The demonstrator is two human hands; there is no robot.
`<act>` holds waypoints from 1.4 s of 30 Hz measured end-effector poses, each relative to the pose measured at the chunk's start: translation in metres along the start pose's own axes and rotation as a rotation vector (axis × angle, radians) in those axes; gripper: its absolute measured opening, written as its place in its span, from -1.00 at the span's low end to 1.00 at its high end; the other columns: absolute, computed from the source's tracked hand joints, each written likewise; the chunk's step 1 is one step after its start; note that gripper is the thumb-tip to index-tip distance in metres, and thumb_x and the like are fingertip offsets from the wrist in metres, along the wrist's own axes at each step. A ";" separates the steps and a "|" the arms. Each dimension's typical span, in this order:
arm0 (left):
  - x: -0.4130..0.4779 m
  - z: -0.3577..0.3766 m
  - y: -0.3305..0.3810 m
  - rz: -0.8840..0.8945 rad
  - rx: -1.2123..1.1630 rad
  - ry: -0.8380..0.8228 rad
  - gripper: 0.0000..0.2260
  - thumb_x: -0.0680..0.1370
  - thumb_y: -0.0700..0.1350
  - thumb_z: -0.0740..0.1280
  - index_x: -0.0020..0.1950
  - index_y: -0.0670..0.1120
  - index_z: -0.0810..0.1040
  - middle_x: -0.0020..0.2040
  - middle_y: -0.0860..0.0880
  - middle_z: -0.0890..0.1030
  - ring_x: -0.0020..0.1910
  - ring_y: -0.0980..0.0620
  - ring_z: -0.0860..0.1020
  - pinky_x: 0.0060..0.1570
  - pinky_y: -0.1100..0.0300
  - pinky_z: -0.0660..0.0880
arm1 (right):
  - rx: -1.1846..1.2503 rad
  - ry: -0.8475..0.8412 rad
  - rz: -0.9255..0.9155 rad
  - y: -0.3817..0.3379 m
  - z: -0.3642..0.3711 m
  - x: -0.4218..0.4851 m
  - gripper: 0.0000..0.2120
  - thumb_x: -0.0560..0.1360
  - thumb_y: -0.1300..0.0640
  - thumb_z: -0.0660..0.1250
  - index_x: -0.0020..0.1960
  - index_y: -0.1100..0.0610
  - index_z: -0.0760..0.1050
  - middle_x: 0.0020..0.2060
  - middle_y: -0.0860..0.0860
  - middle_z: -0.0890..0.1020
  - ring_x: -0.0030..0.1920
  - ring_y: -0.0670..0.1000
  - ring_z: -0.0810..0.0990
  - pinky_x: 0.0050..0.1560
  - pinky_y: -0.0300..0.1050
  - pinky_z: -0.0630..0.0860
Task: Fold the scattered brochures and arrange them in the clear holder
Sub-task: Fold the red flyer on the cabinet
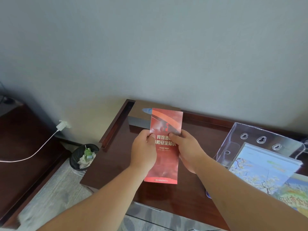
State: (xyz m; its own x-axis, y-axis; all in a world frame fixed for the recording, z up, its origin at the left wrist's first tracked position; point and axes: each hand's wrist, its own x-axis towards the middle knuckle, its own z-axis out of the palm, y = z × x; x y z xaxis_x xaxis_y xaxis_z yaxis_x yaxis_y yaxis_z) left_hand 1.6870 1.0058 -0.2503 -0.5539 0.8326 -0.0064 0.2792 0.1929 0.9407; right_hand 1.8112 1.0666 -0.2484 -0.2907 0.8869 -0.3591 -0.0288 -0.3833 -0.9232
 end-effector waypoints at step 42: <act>0.010 0.045 -0.110 0.287 0.828 -0.247 -0.53 0.54 -0.01 0.34 0.41 -0.04 0.34 0.38 -0.06 0.42 0.41 -0.11 0.30 0.34 -0.02 0.28 | -1.326 -0.053 -0.067 0.099 -0.035 0.001 -0.20 0.42 -0.04 0.42 0.55 -0.03 0.10 0.50 -0.01 0.19 0.49 0.11 0.20 0.38 0.09 0.31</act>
State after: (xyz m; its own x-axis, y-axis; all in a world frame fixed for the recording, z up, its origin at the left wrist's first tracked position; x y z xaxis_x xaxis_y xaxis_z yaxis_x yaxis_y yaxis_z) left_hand 1.6856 1.0159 -0.3694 -0.2189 0.9753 0.0281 0.9073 0.1929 0.3737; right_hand 1.8414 1.0383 -0.3449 -0.3632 0.8714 -0.3299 0.8951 0.2281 -0.3830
